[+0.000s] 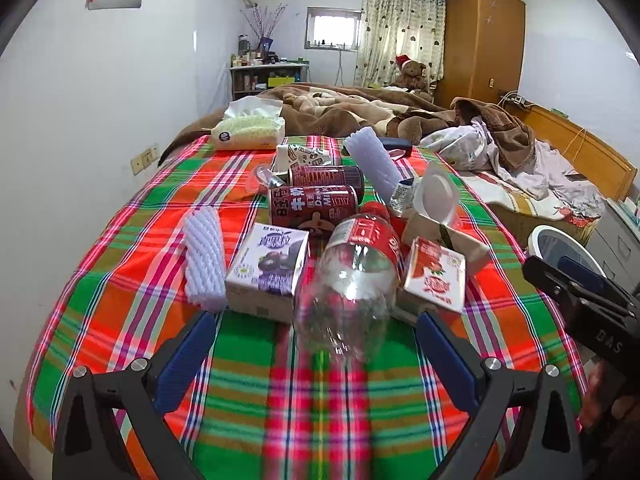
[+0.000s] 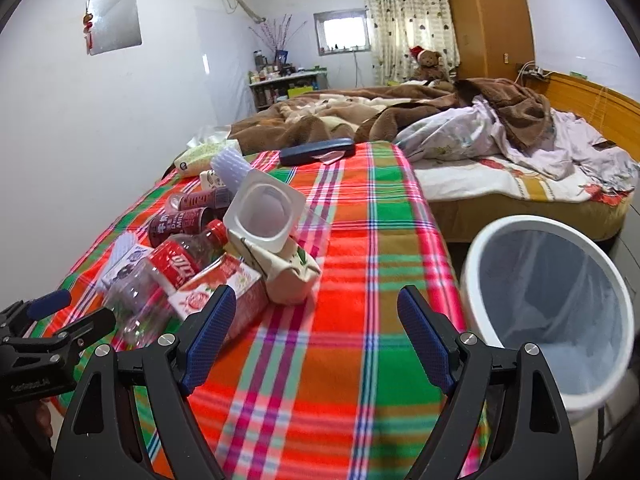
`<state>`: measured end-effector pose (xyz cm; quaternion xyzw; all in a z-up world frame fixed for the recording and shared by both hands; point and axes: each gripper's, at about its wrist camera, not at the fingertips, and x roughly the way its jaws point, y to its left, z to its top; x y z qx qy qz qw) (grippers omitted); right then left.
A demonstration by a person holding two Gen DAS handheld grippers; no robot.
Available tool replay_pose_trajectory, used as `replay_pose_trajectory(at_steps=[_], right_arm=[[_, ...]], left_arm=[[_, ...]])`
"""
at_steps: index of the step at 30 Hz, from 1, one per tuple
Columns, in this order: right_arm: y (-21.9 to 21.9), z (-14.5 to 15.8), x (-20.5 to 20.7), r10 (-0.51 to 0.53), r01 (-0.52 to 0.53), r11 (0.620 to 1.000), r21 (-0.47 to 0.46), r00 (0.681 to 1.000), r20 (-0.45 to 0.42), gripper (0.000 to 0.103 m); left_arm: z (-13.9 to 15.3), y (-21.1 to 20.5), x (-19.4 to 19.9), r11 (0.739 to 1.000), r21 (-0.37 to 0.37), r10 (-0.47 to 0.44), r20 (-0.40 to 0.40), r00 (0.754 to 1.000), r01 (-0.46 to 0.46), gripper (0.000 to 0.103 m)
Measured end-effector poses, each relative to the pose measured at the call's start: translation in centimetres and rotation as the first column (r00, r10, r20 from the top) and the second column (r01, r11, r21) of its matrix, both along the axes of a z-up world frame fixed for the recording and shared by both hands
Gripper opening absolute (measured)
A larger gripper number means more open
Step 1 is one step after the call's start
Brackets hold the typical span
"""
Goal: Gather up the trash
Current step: 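Grasp the beige paper wrapper with the right tool while the left tool grasps the clear Coca-Cola bottle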
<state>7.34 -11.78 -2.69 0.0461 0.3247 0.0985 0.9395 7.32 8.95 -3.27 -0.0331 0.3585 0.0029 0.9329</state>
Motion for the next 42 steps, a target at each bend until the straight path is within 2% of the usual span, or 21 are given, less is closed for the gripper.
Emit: replay_pose_trajectory(at_steps=[3,7,10,15,17,20,22,24,30,38,42], right_arm=[[0.5,-0.4,1.3,0.022,-0.022,1.0,0.007,1.0,-0.021,0.085],[1.1,-1.0,2.7,0.048,-0.049,0.999,-0.019,0.997,-0.054,0.081],[1.3,-1.5,4.0,0.058,-0.058,0.998,0.002,0.994,-0.096,0.076],[1.4,-1.9,5.1,0.074,-0.072,0.997,0.023,0.988,-0.133,0.073],[1.6,-2.2,5.5,0.091,-0.085,0.995,0.045,0.983,-0.162,0.065],[1.6,-2.3,6.0,0.096,-0.087,0.994,0.059,0.98,-0.176,0.063],[1.6,-2.3,6.0,0.102,-0.092,0.994,0.064,0.977,-0.185,0.055],[1.6,-2.5,6.0,0.109,-0.095,0.992,0.078,0.974,-0.198,0.053],[1.3,-2.7,6.0,0.125,-0.106,0.989,0.103,0.971,-0.202,0.044],[1.3,-2.4,5.5,0.131,-0.119,0.99,0.076,0.975,-0.177,0.04],[0.5,-2.0,5.0,0.123,-0.11,0.99,0.087,0.978,-0.166,0.04]], left_arm=[[-0.4,0.3,1.5,1.0,-0.021,-0.016,-0.02,1.0,0.015,0.102],[-0.8,0.0,3.4,0.999,-0.01,-0.043,-0.038,0.998,0.043,0.102],[-1.2,0.0,4.6,0.998,-0.02,-0.054,-0.061,0.997,0.053,0.094],[-1.4,-0.2,6.0,0.997,-0.032,-0.075,-0.078,0.994,0.073,0.094],[-1.5,-0.5,6.4,0.994,-0.039,-0.102,-0.081,0.992,0.099,0.094],[-1.4,-1.0,7.2,0.993,-0.035,-0.114,-0.089,0.989,0.112,0.091],[-1.5,-1.3,7.4,0.992,-0.038,-0.126,-0.095,0.987,0.123,0.089],[-1.6,-1.6,7.5,0.991,-0.026,-0.135,-0.1,0.986,0.133,0.088],[-1.6,-1.9,7.7,0.99,-0.026,-0.142,-0.108,0.984,0.14,0.078],[-1.5,-2.1,7.7,0.989,-0.033,-0.15,-0.113,0.982,0.147,0.066],[-1.9,-2.7,7.7,0.985,-0.035,-0.173,-0.124,0.977,0.17,0.063]])
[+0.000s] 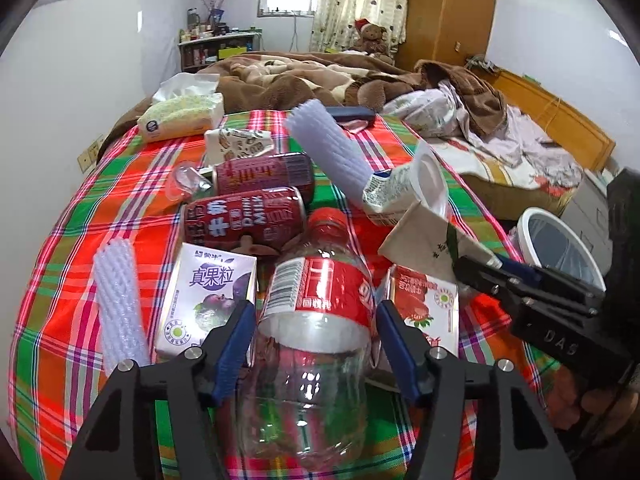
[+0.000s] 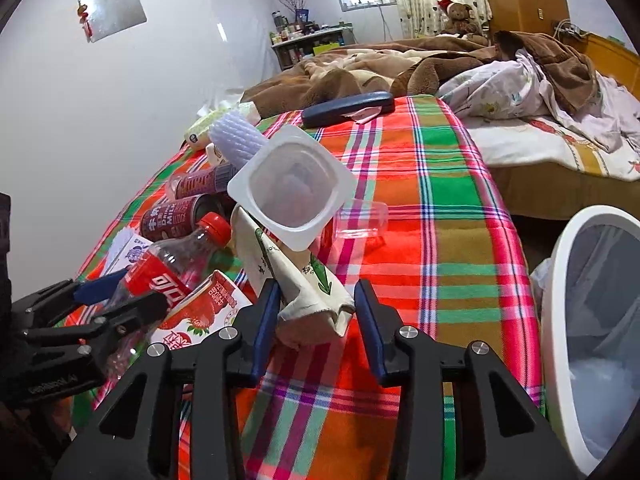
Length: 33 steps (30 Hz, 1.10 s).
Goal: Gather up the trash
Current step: 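Grasp the beige paper wrapper with the right tool while the left tool grasps the clear Coca-Cola bottle, then carry both items over the white bin and open both tools to drop them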
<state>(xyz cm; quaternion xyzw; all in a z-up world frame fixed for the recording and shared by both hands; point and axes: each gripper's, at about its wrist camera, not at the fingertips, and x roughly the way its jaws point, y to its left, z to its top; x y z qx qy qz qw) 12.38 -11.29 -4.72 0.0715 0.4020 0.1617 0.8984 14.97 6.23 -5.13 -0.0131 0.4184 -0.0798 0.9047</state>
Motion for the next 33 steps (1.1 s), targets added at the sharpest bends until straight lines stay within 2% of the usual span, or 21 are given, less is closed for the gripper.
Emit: replay_pose_trajectory(at_steps=[7,12,15,22,33], right_arm=[[-1.4,-0.1,-0.3,-0.018,0.018,1.0,0.005,1.0,-0.009,0.039],[-1.8,-0.1,-0.5,-0.016,0.016,1.0,0.01,1.0,-0.007,0.039],[-2.0,0.0,-0.6,-0.017,0.017,1.0,0.015,1.0,-0.006,0.039],[-2.4,0.3,-1.2,-0.004,0.004,1.0,0.027,1.0,0.001,0.039],[-3.0,1.1,-2.5,-0.008,0.007,0.999,0.047,0.999,0.032,0.039]], left_arm=[[-0.4,-0.7,0.8,0.999,-0.037,0.001,-0.033,0.999,-0.002,0.063],[-0.9,-0.8,1.8,1.0,-0.01,0.018,-0.045,0.999,-0.018,0.063],[-1.4,-0.6,2.5,0.998,-0.051,0.025,-0.076,0.997,-0.029,0.063],[-1.5,-1.0,2.6,0.998,-0.041,0.039,-0.084,0.996,-0.042,0.063],[1.0,-0.4,-0.2,0.997,-0.052,0.059,0.007,0.998,-0.059,0.063]])
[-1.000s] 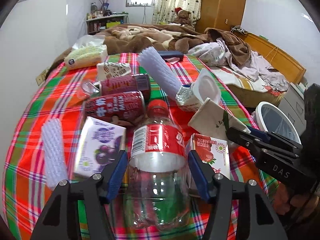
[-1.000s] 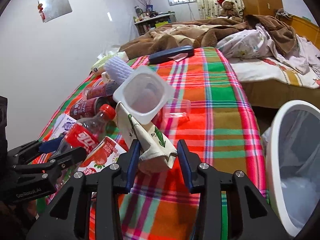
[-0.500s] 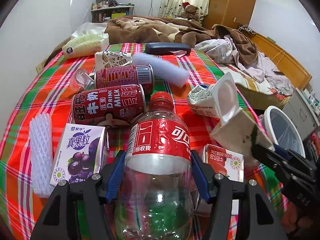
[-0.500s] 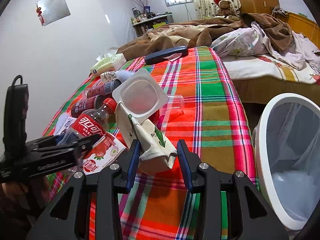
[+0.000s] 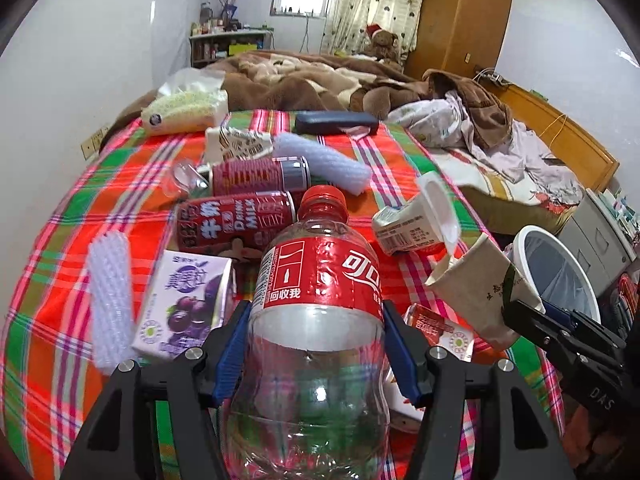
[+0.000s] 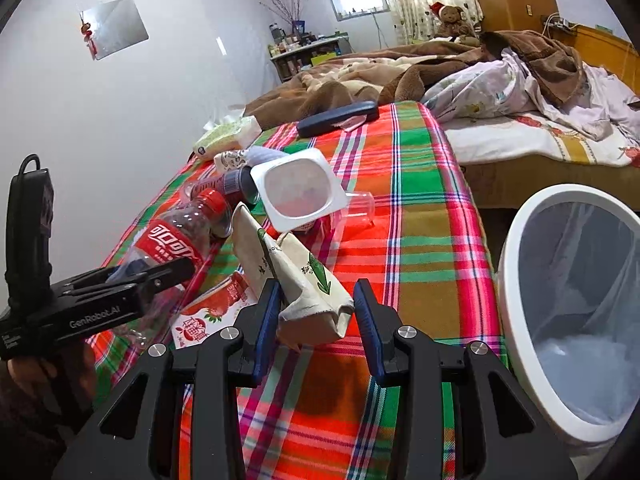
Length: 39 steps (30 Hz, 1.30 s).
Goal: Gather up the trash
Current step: 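Carry both items over the white bin and open both tools to drop them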
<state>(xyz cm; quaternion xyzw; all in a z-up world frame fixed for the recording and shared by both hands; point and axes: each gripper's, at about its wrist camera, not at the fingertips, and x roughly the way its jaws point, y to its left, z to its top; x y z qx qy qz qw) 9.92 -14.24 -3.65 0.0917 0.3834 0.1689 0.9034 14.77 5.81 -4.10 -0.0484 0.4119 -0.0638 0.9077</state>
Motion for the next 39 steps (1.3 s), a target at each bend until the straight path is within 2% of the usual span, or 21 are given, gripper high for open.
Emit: replay_pose_trajectory(at_steps=[11,21,32,39], right_arm=[[-1.3,1.7,-1.4,-0.016,0.014,0.999,0.032,0.998,0.066,0.039],[-5.5,4.0,-3.2,-0.158,0.16,0.987,-0.005,0.976,0.153,0.039],[-11.3,4.1,-3.9,-0.35,0.361,0.932,-0.043,0.922,0.166,0.039],[-14.4,2.3,-3.7,-0.461,0.473,0.875,-0.103,0.88,0.118,0.039]], left_arm=[[3.8,-0.8,-3.1,1.0,0.003,-0.01,0.088,0.996,0.009,0.063],[6.1,-7.1,-4.2,0.989,-0.01,-0.148,0.139,0.979,0.151,0.063],[6.6,-16.1,-3.2,0.944,-0.021,-0.323,0.145,0.935,0.329,0.063],[5.3,-22.1,-2.1,0.898,-0.052,-0.43,0.106,0.897,0.437,0.063]])
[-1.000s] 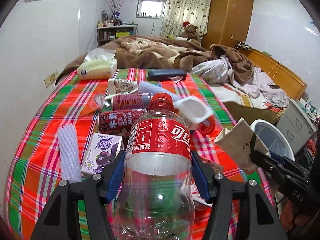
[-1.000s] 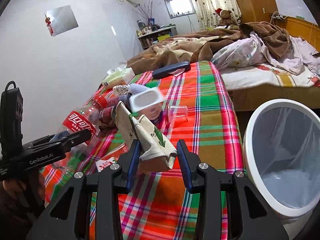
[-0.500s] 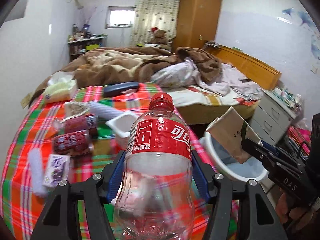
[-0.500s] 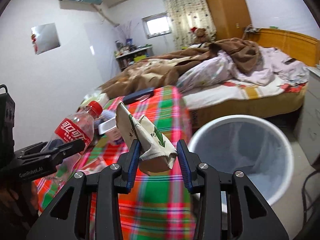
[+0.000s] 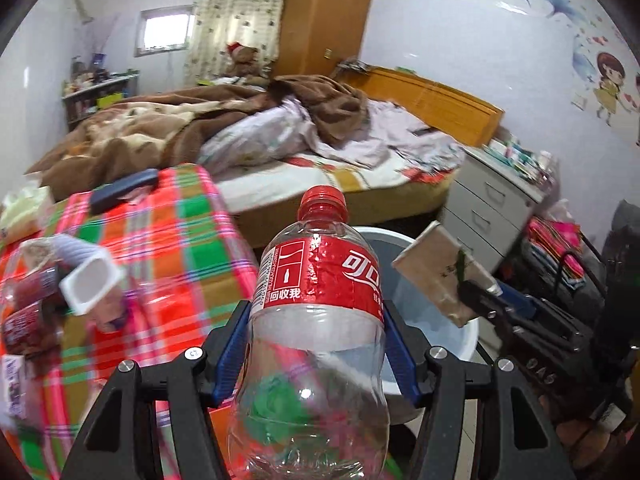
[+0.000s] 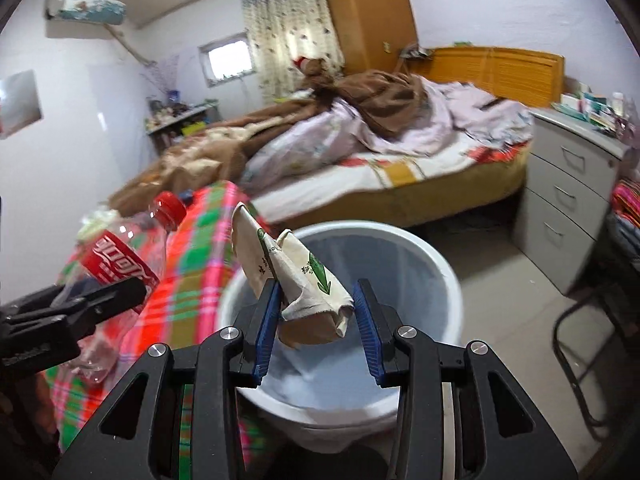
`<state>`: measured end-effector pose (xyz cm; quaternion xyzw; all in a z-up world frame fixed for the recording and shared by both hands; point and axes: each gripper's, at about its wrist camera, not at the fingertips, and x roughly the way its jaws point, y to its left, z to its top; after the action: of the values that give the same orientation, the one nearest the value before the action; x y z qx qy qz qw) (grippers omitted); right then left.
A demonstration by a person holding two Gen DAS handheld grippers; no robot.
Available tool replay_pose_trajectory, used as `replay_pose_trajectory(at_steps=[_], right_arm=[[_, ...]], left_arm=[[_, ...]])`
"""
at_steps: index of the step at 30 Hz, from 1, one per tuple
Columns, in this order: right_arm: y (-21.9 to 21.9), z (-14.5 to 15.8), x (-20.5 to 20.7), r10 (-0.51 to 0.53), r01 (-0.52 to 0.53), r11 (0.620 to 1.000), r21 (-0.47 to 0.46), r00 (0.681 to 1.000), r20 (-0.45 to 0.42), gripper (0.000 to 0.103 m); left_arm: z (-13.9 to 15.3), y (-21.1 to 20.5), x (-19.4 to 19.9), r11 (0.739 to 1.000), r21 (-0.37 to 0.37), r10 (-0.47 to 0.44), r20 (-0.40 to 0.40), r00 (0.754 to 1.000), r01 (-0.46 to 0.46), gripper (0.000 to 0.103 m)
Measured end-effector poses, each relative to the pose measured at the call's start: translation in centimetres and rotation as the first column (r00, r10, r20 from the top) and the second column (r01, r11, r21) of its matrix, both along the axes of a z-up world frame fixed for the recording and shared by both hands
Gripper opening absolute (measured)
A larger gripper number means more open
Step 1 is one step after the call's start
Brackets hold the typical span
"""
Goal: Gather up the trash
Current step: 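Carry both items over the white bin and open both tools to drop them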
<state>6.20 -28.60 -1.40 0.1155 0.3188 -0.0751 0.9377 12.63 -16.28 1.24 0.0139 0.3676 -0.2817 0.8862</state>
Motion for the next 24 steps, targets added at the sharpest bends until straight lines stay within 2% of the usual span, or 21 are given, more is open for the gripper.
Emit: replay_pose_trajectory(at_steps=[2,6,9,11,16,18,21,23,24], right_arm=[[-0.8,-0.4,0.0,-0.018,0.018,1.0,-0.001,1.0,-0.02,0.039],[-1.5,-1.4,0.6,-0.057,0.055,0.997,-0.046,0.997,-0.06,0.039],[-2.1,-1.8,0.7,-0.068,0.063,0.996,-0.065,0.994,-0.08,0.039],[-2.5,-1.9,0.5,-0.071,0.065,0.995,-0.074,0.993,-0.09,0.04],[-3.0,-2.4,0.9,-0.072,0.061,0.994,-0.09,0.99,-0.12,0.042],[-3.2,-2.5,0.9,-0.067,0.056,0.995,-0.085,0.99,-0.124,0.043],[-3.3,-2.7,0.8,-0.066,0.056,0.996,-0.075,0.99,-0.129,0.046],[-3.3,-2.7,0.8,-0.066,0.057,0.996,-0.07,0.99,-0.128,0.056],[-3.3,-2.6,0.6,-0.068,0.059,0.996,-0.072,0.99,-0.125,0.057]], left_arm=[[-0.8,-1.6,0.4,0.999,-0.004,-0.036,-0.03,0.999,0.036,0.063],[-2.4,-4.2,0.9,0.997,0.038,-0.068,-0.053,0.996,0.07,0.063],[-3.5,-5.3,1.8,0.995,0.03,-0.087,-0.102,0.991,0.09,0.063],[-4.2,-6.0,2.2,0.994,0.061,-0.083,-0.096,0.992,0.09,0.063],[-5.1,-6.6,3.2,0.994,0.045,-0.09,-0.122,0.988,0.096,0.063],[-5.1,-6.6,3.5,0.995,0.033,-0.094,-0.122,0.988,0.099,0.066],[-5.1,-6.6,3.7,0.996,0.024,-0.086,-0.116,0.99,0.089,0.067],[-5.2,-6.3,3.7,0.996,0.027,-0.083,-0.115,0.99,0.087,0.067],[-5.1,-6.2,3.7,0.996,0.027,-0.077,-0.116,0.99,0.08,0.067]])
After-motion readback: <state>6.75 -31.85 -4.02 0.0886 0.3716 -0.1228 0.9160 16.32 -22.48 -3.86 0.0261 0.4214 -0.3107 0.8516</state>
